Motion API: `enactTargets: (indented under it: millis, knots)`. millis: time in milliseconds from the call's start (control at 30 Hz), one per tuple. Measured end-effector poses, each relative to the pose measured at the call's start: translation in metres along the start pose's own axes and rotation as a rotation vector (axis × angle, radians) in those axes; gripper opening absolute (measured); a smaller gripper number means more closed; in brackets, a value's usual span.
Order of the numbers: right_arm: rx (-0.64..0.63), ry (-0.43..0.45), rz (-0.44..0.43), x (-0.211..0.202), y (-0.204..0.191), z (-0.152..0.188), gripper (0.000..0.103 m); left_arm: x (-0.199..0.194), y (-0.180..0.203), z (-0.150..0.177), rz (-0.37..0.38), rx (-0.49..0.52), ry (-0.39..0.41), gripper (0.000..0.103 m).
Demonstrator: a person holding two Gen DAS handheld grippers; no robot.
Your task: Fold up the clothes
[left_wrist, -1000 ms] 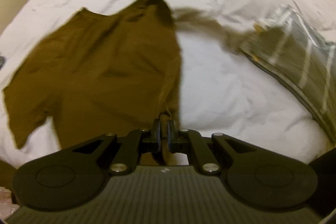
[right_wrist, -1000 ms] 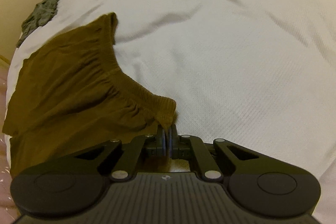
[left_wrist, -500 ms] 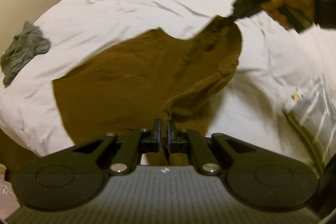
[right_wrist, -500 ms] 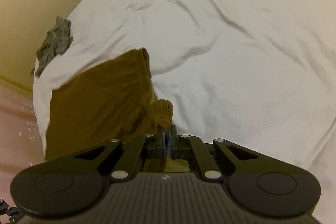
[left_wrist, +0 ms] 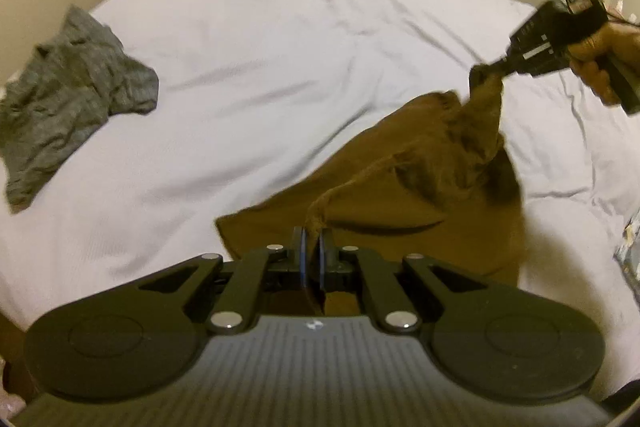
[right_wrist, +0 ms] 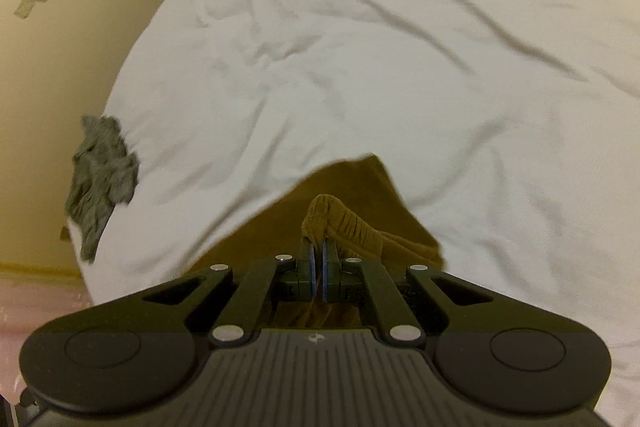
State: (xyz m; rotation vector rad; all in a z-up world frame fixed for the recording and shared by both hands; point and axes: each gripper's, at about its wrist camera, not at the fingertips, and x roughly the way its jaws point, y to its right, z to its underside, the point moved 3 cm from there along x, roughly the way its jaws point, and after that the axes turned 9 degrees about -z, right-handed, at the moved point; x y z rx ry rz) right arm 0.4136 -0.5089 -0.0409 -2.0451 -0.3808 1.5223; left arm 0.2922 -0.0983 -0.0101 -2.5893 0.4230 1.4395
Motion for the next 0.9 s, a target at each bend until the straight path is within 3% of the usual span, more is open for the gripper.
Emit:
enactTargets:
  millis: [167,200,267,367,467,733,900]
  knots:
    - [0.005,0.013,0.056,0.059,-0.008,-0.017,0.006,0.059,-0.034,0.0,0.056,-0.007,-0.056,0.003]
    - [0.006,0.016,0.068,0.071,-0.01,-0.021,0.017,0.066,-0.037,0.002,0.063,-0.007,-0.068,0.004]
    - [0.007,0.023,0.088,0.093,-0.013,-0.028,0.021,0.079,-0.041,0.005,0.077,-0.005,-0.09,0.004]
    - [-0.076,0.072,0.088,0.087,-0.018,-0.027,0.042,0.083,-0.041,0.015,0.091,0.009,-0.108,0.004]
    - [-0.272,0.098,0.13,0.073,-0.022,-0.019,0.045,0.079,-0.04,0.027,0.098,0.028,-0.121,0.004]
    - [-0.756,-0.019,0.177,0.088,-0.017,-0.017,0.045,0.078,-0.037,0.042,0.08,0.027,-0.141,0.004]
    - [-0.971,-0.197,0.122,0.121,-0.022,-0.004,0.045,0.079,-0.03,0.047,0.064,0.06,-0.158,0.004]
